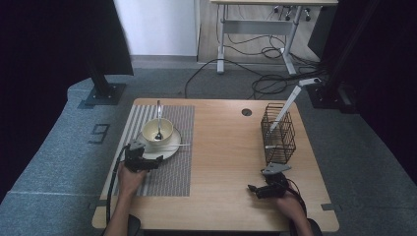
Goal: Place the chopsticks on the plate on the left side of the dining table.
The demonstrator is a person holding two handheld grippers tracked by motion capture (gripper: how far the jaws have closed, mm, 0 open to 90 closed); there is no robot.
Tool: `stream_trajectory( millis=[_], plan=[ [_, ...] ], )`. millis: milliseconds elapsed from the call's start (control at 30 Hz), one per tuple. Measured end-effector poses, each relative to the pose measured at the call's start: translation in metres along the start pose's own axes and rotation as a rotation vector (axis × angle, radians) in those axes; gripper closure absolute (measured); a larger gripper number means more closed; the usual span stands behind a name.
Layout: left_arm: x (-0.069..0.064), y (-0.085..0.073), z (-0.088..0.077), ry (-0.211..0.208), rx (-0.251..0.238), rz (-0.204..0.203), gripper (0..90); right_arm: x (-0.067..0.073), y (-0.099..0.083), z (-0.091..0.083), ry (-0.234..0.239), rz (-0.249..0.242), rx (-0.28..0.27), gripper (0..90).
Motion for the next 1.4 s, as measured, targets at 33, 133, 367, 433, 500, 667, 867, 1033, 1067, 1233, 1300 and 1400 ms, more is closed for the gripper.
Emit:
stream_trajectory(
  millis=[33, 133, 367, 433, 500, 667, 867, 1033, 1067, 1233, 1300, 1400],
  plan=[
    [0.0003, 0.0, -0.0001, -0.001, 0.0, 0.0, 0.0, 0.0, 0.0, 0.0, 0.0, 0.0, 0.0, 12.5],
    [0.001, 0.0003, 0.0, -0.002, -0.004, -0.004, 0.0, 0.0, 0.0, 0.0, 0.0, 0.0, 0.0, 12.5],
    [0.0018, 0.0003, 0.0004, -0.006, -0.006, -0.005, 0.0, 0.0, 0.0, 0.0, 0.0, 0.0, 0.0, 12.5],
    [0.0017, 0.0003, 0.0004, -0.007, -0.007, -0.005, 0.0, 0.0, 0.0, 0.0, 0.0, 0.0, 0.0, 12.5],
    [0.0017, 0.0002, 0.0005, -0.008, -0.007, -0.005, 0.0, 0.0, 0.0, 0.0, 0.0, 0.0, 0.0, 12.5],
    [0.002, 0.0001, 0.0007, -0.012, -0.01, -0.006, 0.0, 0.0, 0.0, 0.0, 0.0, 0.0, 0.0, 12.5],
    [0.0021, 0.0, 0.001, -0.015, -0.012, -0.007, 0.0, 0.0, 0.0, 0.0, 0.0, 0.0, 0.0, 12.5],
    [0.0017, 0.0, 0.0006, -0.015, -0.01, -0.003, 0.0, 0.0, 0.0, 0.0, 0.0, 0.0, 0.0, 12.5],
    [0.0016, 0.0, 0.0005, -0.013, -0.009, -0.002, 0.0, 0.0, 0.0, 0.0, 0.0, 0.0, 0.0, 12.5],
    [-0.0001, 0.0013, -0.0024, -0.024, -0.023, -0.007, 0.0, 0.0, 0.0, 0.0, 0.0, 0.0, 0.0, 12.5],
    [-0.0021, 0.0018, -0.0041, -0.037, -0.03, -0.007, 0.0, 0.0, 0.0, 0.0, 0.0, 0.0, 0.0, 12.5],
    [-0.0075, 0.002, -0.0064, -0.054, -0.029, 0.013, 0.0, 0.0, 0.0, 0.0, 0.0, 0.0, 0.0, 12.5]
  ],
)
Point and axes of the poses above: each handheld gripper's, and its own axes: z roughly forward along the jaws, y roughly out of its top, x roughly to its left, the point moved 6 cm from there along z, roughly forward along the jaws, and after that the axes turned 3 degrees about -x, right-handed, at the moved point
